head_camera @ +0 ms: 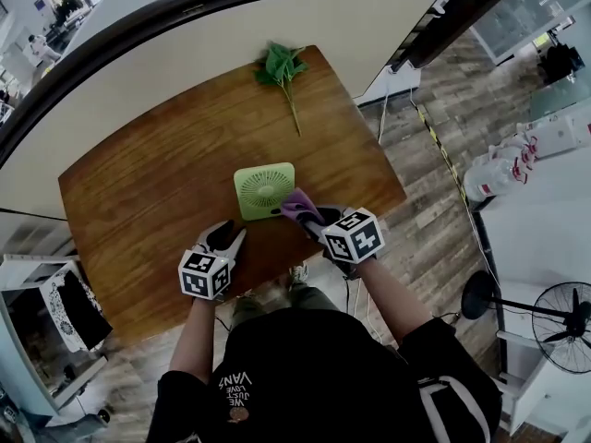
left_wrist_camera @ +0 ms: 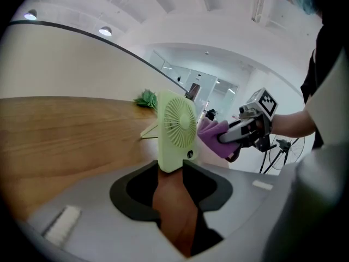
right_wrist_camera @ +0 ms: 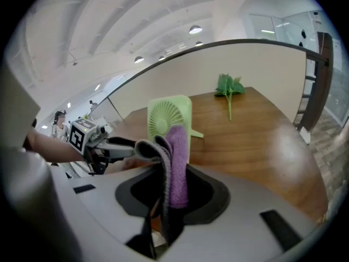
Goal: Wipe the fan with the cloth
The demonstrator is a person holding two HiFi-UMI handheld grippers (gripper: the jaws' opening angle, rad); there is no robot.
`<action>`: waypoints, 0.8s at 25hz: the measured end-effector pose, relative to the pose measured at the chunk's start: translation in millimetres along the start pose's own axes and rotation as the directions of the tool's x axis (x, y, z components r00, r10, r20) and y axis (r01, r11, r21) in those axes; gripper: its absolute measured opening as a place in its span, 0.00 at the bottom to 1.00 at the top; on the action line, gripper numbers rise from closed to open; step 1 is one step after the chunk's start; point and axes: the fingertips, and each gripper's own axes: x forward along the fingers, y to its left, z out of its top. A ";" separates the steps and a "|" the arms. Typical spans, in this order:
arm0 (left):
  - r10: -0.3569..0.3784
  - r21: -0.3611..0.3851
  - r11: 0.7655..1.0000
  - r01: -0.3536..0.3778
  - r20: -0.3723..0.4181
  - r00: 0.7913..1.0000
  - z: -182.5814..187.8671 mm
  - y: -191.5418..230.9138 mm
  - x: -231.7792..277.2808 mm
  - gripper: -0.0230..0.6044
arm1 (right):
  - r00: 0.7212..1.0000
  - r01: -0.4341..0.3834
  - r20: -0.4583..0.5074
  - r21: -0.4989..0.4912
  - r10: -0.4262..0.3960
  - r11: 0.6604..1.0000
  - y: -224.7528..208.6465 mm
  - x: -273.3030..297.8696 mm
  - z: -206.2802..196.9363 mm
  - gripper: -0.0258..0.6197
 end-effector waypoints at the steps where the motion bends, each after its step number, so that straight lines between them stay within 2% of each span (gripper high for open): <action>1: 0.006 -0.003 1.000 -0.006 0.007 1.000 0.7 0.6 -3.7 0.25 | 1.000 -0.022 -0.001 -0.018 0.022 1.000 10.2 2.8 1.3 0.19; 6: 0.040 -0.022 0.999 -0.040 0.027 0.999 -2.4 6.7 -22.0 0.25 | 0.992 -0.121 -0.042 -0.120 0.117 0.985 58.1 39.3 8.1 0.19; 11: 0.071 -0.040 0.997 -0.070 0.031 0.997 -10.0 11.9 -38.3 0.25 | 0.985 -0.161 -0.098 -0.225 0.142 0.961 84.9 77.5 13.4 0.19; 15: 0.086 -0.054 0.995 -0.084 0.043 0.995 -12.6 15.4 -44.9 0.25 | 0.982 -0.160 -0.134 -0.238 0.131 0.958 82.1 93.7 10.6 0.19; 20: 0.082 -0.053 0.995 -0.080 0.046 0.996 -9.8 14.9 -42.0 0.25 | 0.985 -0.126 -0.144 -0.212 0.097 0.969 59.8 86.1 1.3 0.19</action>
